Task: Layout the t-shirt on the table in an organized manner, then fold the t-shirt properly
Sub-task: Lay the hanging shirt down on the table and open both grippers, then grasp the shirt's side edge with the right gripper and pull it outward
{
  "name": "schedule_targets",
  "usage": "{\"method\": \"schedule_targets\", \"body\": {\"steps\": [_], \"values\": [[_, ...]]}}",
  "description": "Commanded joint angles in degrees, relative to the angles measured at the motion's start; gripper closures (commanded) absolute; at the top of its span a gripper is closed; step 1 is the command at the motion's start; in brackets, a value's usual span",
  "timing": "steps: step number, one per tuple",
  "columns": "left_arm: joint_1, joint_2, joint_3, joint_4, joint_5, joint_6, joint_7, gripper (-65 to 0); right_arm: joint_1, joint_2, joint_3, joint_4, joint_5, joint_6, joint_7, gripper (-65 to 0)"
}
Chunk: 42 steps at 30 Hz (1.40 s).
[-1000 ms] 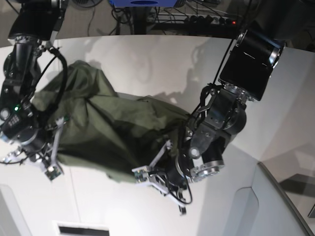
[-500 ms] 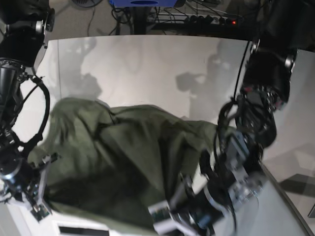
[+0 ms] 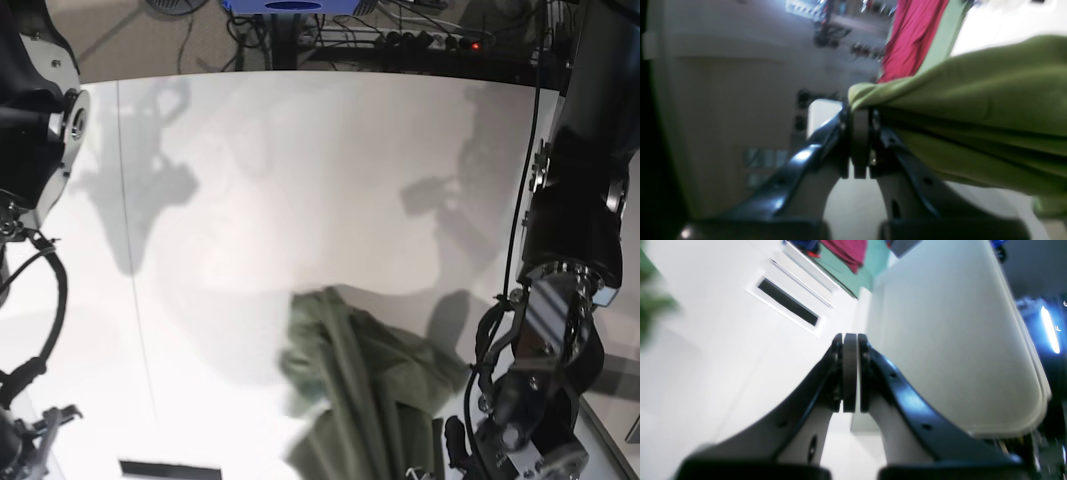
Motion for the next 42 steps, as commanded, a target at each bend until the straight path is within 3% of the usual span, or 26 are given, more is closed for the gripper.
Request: {"method": "schedule_targets", "body": {"steps": [1,3,11,18,23,29,36,38,42], "values": [[-0.83,0.13,0.9,1.39,0.79,0.09,-0.66,0.0,0.9,0.36,0.28,0.76,0.41,-0.36,1.19,-0.2],[2.95,-0.22,3.36,2.97,2.55,-2.42,-0.66,0.0,-1.91,0.27,0.36,0.76,0.41,-0.36,0.49,-0.2],[25.11,-3.92,15.58,9.04,12.57,-2.42,-1.01,0.0,-11.41,-0.17,0.36,0.23,0.41,-0.36,1.02,-0.2],[41.28,-8.93,21.65,9.48,23.38,-2.42,-1.1,0.0,-15.98,-0.17,0.36,-0.47,0.41,-0.36,1.02,-0.2],[51.48,-11.48,21.38,9.22,27.16,-2.42,-0.83,0.0,-17.83,-3.07,0.28,-5.92,0.5,-0.36,1.02,-0.2],[61.24,-12.97,20.59,8.86,28.48,-2.42,-0.66,0.0,-18.09,-8.7,0.1,-11.02,0.5,-0.36,1.02,-0.2],[66.43,-9.89,9.78,9.22,28.39,-2.42,-0.74,0.0,-19.06,-15.2,-0.52,-11.37,0.68,-0.36,0.31,-1.4],[67.31,-10.16,8.9,9.3,28.39,-2.42,-0.83,-11.5,-19.85,-15.55,-4.47,-12.6,0.68,-0.36,0.05,-6.8],[68.62,-10.16,8.46,9.48,28.22,-2.42,-0.74,-30.4,-21.17,-15.9,-11.24,-16.56,0.77,-0.36,0.14,-27.3]]}}
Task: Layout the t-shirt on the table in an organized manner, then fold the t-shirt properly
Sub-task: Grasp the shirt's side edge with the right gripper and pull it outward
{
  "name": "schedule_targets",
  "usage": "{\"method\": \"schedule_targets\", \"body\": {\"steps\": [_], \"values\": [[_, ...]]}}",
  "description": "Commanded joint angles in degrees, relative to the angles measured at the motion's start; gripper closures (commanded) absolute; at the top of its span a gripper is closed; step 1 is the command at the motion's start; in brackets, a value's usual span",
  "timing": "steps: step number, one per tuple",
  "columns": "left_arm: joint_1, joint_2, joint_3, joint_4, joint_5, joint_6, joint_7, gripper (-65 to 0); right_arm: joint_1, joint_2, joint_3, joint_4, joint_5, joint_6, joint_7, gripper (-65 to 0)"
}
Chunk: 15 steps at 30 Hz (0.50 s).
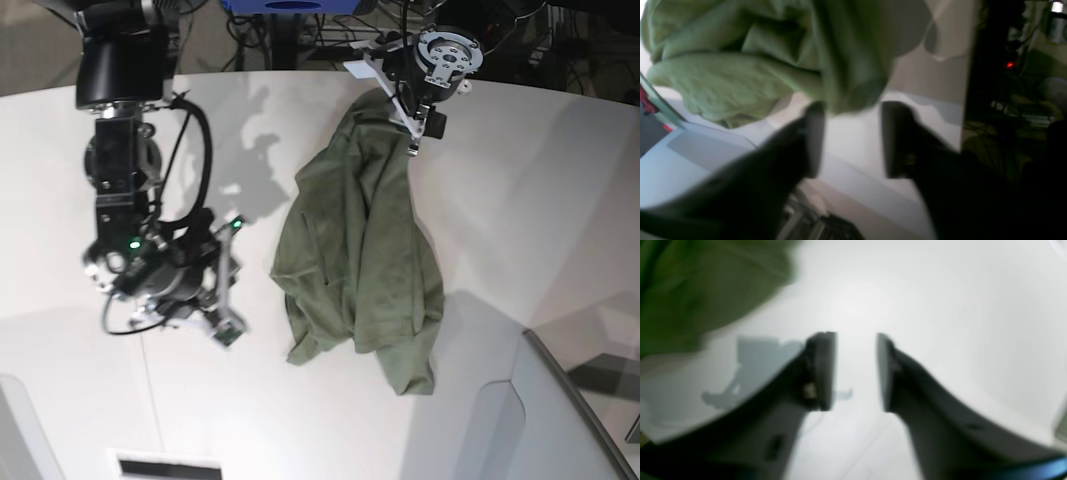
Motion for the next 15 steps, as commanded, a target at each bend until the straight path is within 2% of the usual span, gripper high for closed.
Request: {"method": "schedule_targets", "body": {"steps": [1,3,5,10,15], "values": [[0.19,-0.13,-0.35,1.15,0.79,0.53,0.61,-32.4,0.69,-0.02,-0.84,-0.08,0.29,-0.12,0.6,-32.1],[0.63,0.23,-2.11,1.5,0.52,0.53,0.61,-32.9,0.51,-0.72,-2.43,-1.58,1.78,-0.12,0.69,-41.6],[1.6,1.54,-5.18,1.86,-0.62,0.53,0.35,-32.9,0.42,-0.72,-2.6,-2.72,6.97,-0.12,0.69,-48.0],[1.51,3.83,-14.94,2.47,-9.59,0.53,0.17,-32.9,2.62,0.16,-2.6,-8.35,17.25,-0.12,0.77,-49.4],[-2.97,8.93,-25.4,2.21,-24.0,0.53,-0.88,-32.7,6.84,0.07,-2.78,-19.16,18.57,-0.12,7.98,-49.4]]}}
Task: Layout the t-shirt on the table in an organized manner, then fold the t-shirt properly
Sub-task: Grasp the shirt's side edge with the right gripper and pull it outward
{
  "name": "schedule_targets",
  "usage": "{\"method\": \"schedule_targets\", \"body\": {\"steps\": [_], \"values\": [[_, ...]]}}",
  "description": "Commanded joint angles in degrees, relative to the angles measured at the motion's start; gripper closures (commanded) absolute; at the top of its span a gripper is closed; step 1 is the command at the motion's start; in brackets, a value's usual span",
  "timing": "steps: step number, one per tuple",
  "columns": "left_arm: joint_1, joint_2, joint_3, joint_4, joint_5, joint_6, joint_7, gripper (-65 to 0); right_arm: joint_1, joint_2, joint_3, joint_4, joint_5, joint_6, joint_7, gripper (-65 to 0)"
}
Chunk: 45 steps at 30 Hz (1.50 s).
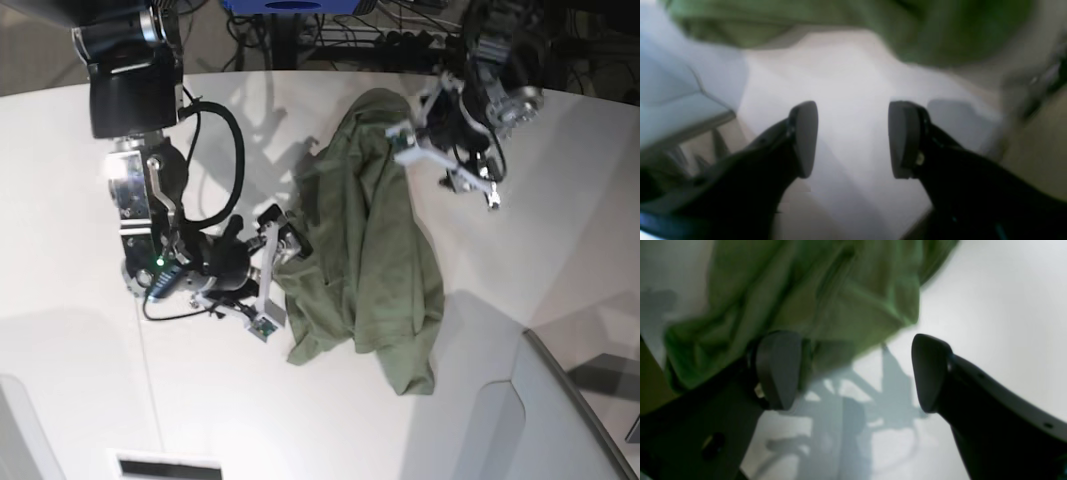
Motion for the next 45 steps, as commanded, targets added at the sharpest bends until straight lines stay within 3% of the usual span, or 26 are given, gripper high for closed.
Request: {"method": "schedule_targets", "body": {"steps": [1,5,9,12,14,17,18,19,20,23,24,26,31,36,38,42,43,45], "values": [[-1.14,0.63,-2.01,0.83,-1.55,0.53,-0.95,-32.7,2.08,-0.28,-0.09,-1.05,0.78,0.28,1.76,-49.4],[-4.48,4.32,-7.37,-0.05,-6.38,0.53,-1.13,-32.7,5.51,-0.1,0.0,-9.67,0.78,0.28,5.54,-46.8],[-4.4,4.67,-8.95,-0.4,-7.0,0.53,-1.13,-32.6,8.76,-0.1,0.0,-17.58,0.78,0.28,8.88,-36.9],[-2.64,4.23,-9.92,-0.84,-7.09,0.53,-1.13,-31.3,10.61,-0.1,-0.26,-21.71,0.78,0.28,11.17,-35.9],[-1.85,4.32,-11.76,-1.63,-7.09,0.53,-1.13,-22.7,11.49,-0.1,-0.44,-24.0,0.78,0.28,12.4,-35.9],[-0.97,4.32,-14.49,-3.74,-8.32,0.53,-1.13,-4.4,11.93,-0.1,-0.53,-25.84,0.69,0.28,13.63,-35.7],[-0.79,4.32,-15.54,-4.27,-10.16,0.53,-1.13,0.0,11.93,-0.1,-0.53,-26.02,0.69,0.28,13.98,-35.3],[-0.7,4.32,-16.86,-4.53,-12.8,0.53,-1.13,0.0,11.93,-0.19,-0.53,-26.28,0.6,0.28,14.24,-33.8],[-0.7,4.32,-18.45,-4.53,-16.05,0.53,-1.13,0.0,12.02,-0.19,-0.53,-26.28,0.6,0.28,14.24,-29.4],[-0.88,4.32,-23.9,-4.71,-24.93,0.53,-1.13,0.0,12.1,-0.19,-0.53,-26.28,0.6,0.28,13.98,-4.7],[-1.05,4.32,-25.3,-4.71,-26.96,0.53,-1.13,0.0,12.02,-0.01,-0.53,-26.28,0.6,0.28,13.98,0.0],[-1.23,4.32,-27.24,-4.71,-29.59,0.53,-1.13,0.0,11.93,0.16,-0.26,-26.28,0.6,0.28,13.98,-2.4],[-1.23,4.32,-27.41,-4.8,-29.77,0.53,-1.13,0.0,11.14,0.69,-0.09,-25.14,0.6,0.28,13.89,-0.3],[-0.88,4.23,-27.41,-4.97,-29.77,0.53,-1.13,0.0,6.92,1.83,0.0,-16.17,0.6,0.28,13.89,-3.2],[-0.7,4.23,-27.5,-4.97,-29.77,0.53,-1.13,0.0,6.13,1.83,0.0,-14.59,0.6,0.28,13.89,-13.1],[0.09,4.23,-27.41,-5.68,-29.77,0.53,-1.13,0.0,6.13,1.83,-0.09,-14.59,0.6,0.28,14.24,-41.7],[0.35,4.23,-27.33,-5.68,-29.77,0.53,-1.13,0.0,6.21,1.83,-0.26,-14.59,0.6,0.28,14.24,-45.2],[0.53,4.23,-26.89,-5.68,-29.77,0.53,-1.13,0.0,6.48,1.83,-0.44,-14.77,0.6,0.28,14.24,-45.8]]}}
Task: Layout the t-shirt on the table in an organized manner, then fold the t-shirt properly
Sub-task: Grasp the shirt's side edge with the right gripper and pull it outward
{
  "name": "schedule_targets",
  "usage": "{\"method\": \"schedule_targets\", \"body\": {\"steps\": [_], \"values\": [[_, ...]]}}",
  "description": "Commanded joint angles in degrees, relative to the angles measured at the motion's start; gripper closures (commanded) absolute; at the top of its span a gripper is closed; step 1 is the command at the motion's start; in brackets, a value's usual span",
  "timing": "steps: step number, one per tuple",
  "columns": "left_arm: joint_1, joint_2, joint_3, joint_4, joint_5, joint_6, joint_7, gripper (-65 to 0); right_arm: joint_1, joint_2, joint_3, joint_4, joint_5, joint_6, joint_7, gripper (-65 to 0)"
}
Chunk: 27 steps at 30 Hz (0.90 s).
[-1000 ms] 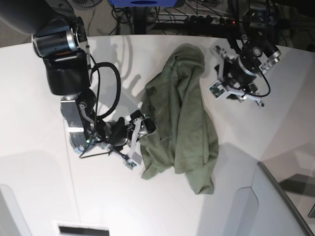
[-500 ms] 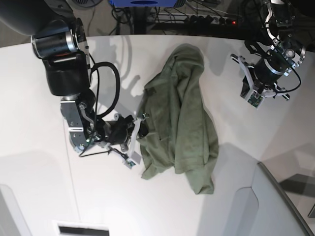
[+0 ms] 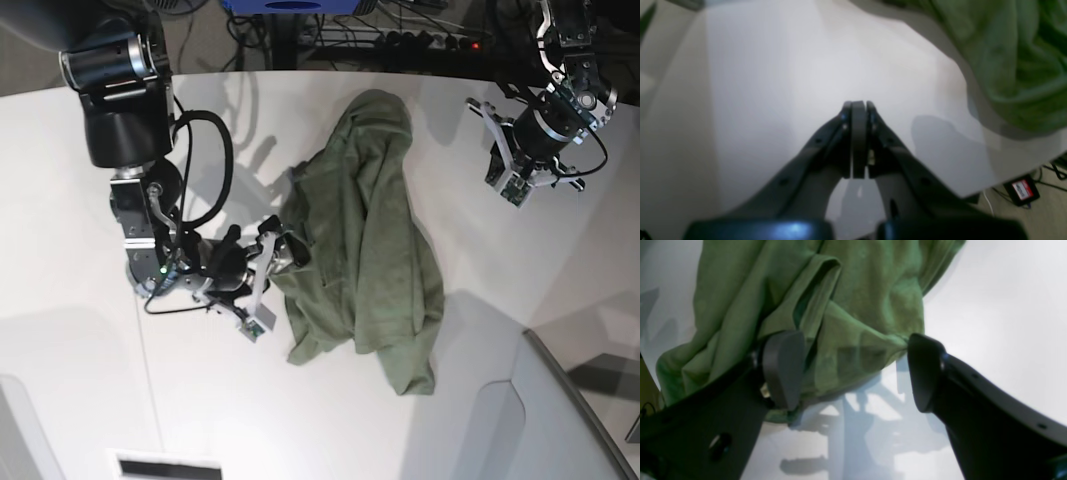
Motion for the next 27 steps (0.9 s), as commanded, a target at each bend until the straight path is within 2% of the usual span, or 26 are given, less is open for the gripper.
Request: {"method": "schedule_targets", "body": {"steps": [1,4,9,11,15,17,19,25,27], "values": [[-0.35,-0.49,0.26,0.73,-0.5,0.36,-0.93,0.0,2.04,-0.18,-0.18,0.16,0.84,0.45,1.17,-45.8],[0.36,-0.93,0.26,0.38,-0.41,0.36,-1.02,0.0,3.71,-0.18,-0.18,-3.89,0.84,0.45,1.52,-45.8],[0.62,-1.01,0.26,0.29,-0.41,0.36,-1.02,0.0,4.77,-0.18,-0.18,-10.57,0.84,0.45,7.41,-44.0],[0.71,-1.37,0.35,-0.15,-0.41,0.36,-1.02,0.0,5.47,-0.18,-0.27,-12.68,0.84,0.45,7.77,-34.8],[0.71,-1.72,0.35,-0.86,-0.41,0.36,-1.02,0.0,5.91,-0.18,0.17,-14.08,0.84,0.45,7.77,0.0],[0.71,-1.72,0.35,-0.86,-0.41,0.36,-1.02,0.0,5.47,0.0,0.26,-12.59,0.84,0.45,7.68,-2.0],[0.71,-1.72,0.35,-0.86,-0.41,0.36,-1.02,0.0,3.62,1.05,0.26,-9.6,0.84,0.45,6.27,0.0],[0.18,-1.98,0.35,-2.96,-0.41,0.36,-1.37,0.0,-4.46,3.51,2.37,9.92,1.02,0.45,-1.55,0.0],[0.18,-2.16,1.76,-4.37,-0.41,0.36,-5.41,0.0,-7.1,3.6,4.48,15.54,1.02,0.45,-4.37,0.0]]}}
